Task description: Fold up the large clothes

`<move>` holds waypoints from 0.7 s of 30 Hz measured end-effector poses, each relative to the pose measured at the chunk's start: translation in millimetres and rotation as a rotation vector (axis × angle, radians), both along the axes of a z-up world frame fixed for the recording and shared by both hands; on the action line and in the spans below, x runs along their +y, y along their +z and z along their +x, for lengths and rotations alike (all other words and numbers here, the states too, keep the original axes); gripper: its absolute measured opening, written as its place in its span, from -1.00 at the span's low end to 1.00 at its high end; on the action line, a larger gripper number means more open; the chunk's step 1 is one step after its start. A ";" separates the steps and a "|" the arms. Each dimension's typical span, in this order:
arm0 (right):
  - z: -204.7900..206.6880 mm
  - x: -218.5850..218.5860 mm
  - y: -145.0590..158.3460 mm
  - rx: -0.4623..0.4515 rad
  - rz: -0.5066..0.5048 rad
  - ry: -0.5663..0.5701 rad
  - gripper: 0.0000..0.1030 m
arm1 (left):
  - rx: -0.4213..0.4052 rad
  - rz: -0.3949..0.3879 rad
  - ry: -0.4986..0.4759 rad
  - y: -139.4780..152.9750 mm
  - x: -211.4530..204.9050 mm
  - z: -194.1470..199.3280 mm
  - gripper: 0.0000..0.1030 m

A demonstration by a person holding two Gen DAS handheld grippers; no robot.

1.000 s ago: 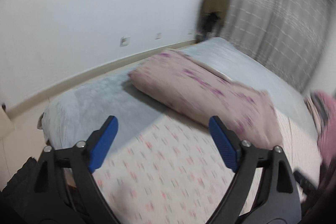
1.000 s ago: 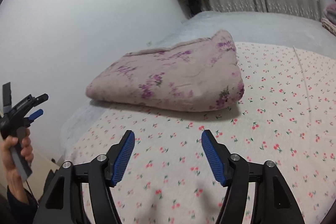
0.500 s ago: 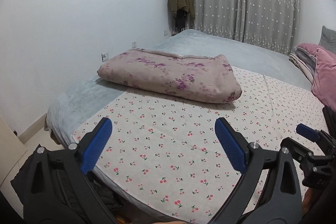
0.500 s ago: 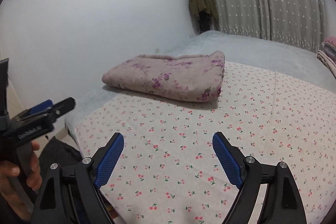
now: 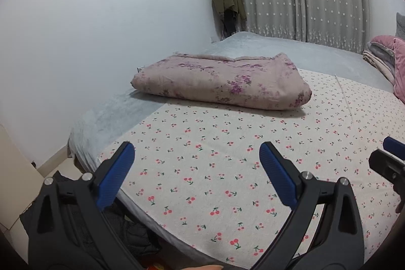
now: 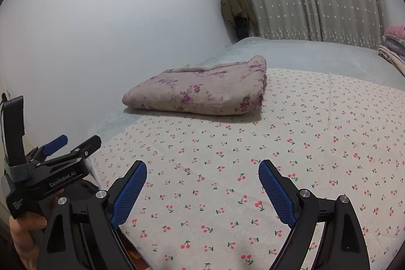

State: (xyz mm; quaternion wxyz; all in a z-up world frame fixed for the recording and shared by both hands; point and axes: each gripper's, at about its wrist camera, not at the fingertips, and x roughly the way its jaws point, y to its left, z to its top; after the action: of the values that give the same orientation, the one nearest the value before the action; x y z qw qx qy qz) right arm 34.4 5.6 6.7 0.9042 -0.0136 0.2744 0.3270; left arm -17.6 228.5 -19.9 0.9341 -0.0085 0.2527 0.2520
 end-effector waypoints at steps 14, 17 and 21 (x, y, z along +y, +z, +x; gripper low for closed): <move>-15.8 -0.6 -2.5 -0.061 0.002 -0.009 0.78 | -0.014 0.021 -0.009 0.1 -10.6 -11.0 0.93; -20.8 1.3 -1.4 -0.087 -0.012 -0.011 0.81 | -0.008 0.013 -0.013 -0.6 -9.9 -10.6 0.93; -25.7 3.7 -1.2 -0.110 -0.025 -0.010 0.83 | -0.014 0.017 -0.010 -0.7 -10.7 -12.9 0.96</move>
State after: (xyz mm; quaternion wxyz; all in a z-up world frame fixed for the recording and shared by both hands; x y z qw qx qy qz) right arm 8.7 9.2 5.6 0.9193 -0.0413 0.2284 0.3179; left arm -30.5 217.9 -20.6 0.9372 -0.0009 0.2439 0.2493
